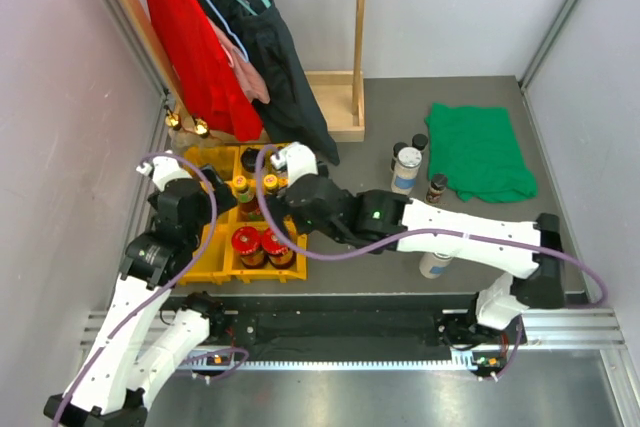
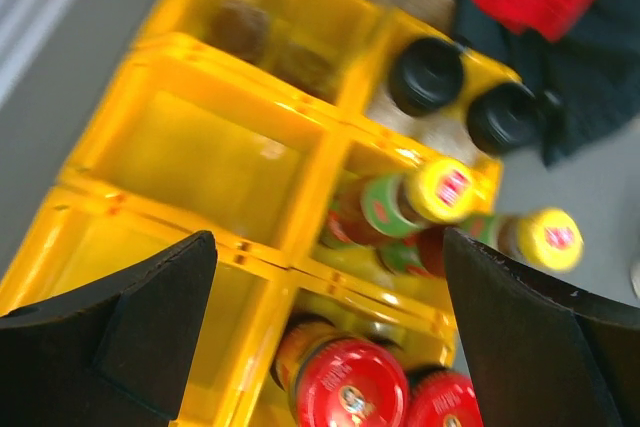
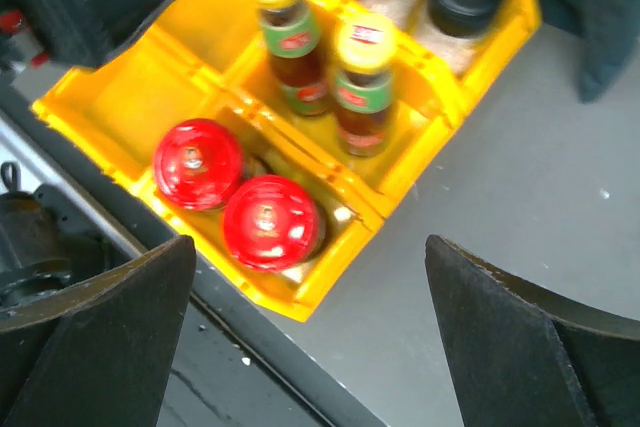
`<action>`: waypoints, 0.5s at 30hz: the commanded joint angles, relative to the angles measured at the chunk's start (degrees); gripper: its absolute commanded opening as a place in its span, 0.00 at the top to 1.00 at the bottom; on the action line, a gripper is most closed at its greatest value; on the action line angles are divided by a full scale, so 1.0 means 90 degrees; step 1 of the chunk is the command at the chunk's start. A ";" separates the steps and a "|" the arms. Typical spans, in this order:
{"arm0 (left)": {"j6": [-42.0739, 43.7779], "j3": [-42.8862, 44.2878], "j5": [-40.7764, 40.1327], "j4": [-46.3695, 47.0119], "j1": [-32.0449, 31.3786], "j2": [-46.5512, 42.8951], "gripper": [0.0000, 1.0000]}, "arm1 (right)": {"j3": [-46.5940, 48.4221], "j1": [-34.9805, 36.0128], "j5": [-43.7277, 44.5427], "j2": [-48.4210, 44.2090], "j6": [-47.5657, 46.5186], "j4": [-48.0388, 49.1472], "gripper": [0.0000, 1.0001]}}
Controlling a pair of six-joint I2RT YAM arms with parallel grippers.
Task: Organize the condiment bottles
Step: Place the bottle in the storage box, then pick up the bottle from the center of the board.
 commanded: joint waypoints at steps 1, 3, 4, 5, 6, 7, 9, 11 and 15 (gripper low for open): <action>0.0688 0.0120 0.1490 0.0640 0.0017 0.0216 0.01 | -0.0584 -0.0413 0.0407 -0.0698 0.0428 -0.0091 0.04; 0.0834 0.0101 0.2160 0.0882 0.0007 0.0274 0.01 | -0.0819 -0.0753 0.0398 -0.1088 0.0682 -0.0178 0.04; 0.0883 0.0072 0.2407 0.0981 0.0007 0.0294 0.01 | -0.1062 -0.0852 0.0407 -0.1245 0.0761 -0.0208 0.04; 0.0912 0.0062 0.2680 0.1117 0.0007 0.0285 0.01 | -0.1171 -0.0979 0.0417 -0.1382 0.0820 -0.0227 0.03; 0.0961 0.0043 0.3002 0.1360 -0.0002 0.0304 0.01 | -0.1268 -0.1086 0.0436 -0.1509 0.0898 -0.0344 0.03; 0.0991 0.0033 0.3595 0.1508 -0.0002 0.0304 0.01 | -0.1453 -0.1319 0.0446 -0.1781 0.1053 -0.0393 0.03; 0.1001 0.0013 0.4077 0.1742 -0.0012 0.0333 0.01 | -0.1640 -0.1575 0.0476 -0.2055 0.1220 -0.0510 0.03; 0.0981 0.0033 0.4499 0.2084 -0.0051 0.0421 0.01 | -0.1913 -0.1975 0.0437 -0.2456 0.1425 -0.0628 0.03; 0.0845 0.0004 0.4636 0.2563 -0.0391 0.0616 0.01 | -0.2440 -0.2590 0.0583 -0.3159 0.1845 -0.0755 0.03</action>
